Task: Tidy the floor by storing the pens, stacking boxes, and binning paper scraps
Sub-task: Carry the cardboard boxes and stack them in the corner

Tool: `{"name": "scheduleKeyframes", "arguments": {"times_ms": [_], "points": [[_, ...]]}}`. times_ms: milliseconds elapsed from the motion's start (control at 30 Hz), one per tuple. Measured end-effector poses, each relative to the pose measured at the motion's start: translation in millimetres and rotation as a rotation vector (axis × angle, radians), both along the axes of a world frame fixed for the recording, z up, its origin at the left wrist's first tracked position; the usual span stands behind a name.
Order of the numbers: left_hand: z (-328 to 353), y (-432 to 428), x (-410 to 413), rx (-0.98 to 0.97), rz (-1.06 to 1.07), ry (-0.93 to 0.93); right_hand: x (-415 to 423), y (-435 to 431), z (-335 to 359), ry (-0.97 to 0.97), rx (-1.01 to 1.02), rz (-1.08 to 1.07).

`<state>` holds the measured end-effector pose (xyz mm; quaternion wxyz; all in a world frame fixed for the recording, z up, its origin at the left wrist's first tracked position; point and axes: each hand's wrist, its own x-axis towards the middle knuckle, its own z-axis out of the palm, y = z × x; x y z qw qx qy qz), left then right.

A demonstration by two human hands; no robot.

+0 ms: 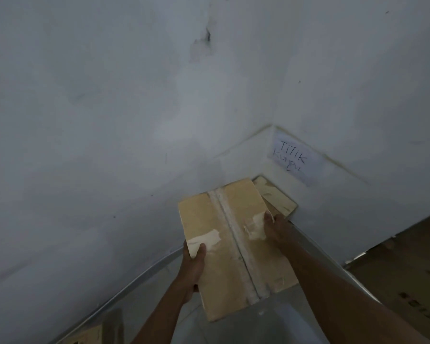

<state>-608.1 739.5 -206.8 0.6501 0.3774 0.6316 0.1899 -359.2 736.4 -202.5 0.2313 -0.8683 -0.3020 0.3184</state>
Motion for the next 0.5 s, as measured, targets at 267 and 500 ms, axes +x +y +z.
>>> {"name": "scheduleKeyframes", "arguments": {"times_ms": [267,500], "points": [[1,9,56,-0.025,-0.083,0.080,57,5,-3,0.019,-0.017,-0.061],[-11,33,80,0.001,-0.118,0.117,76,9,-12,0.037,-0.001,-0.066]]}}
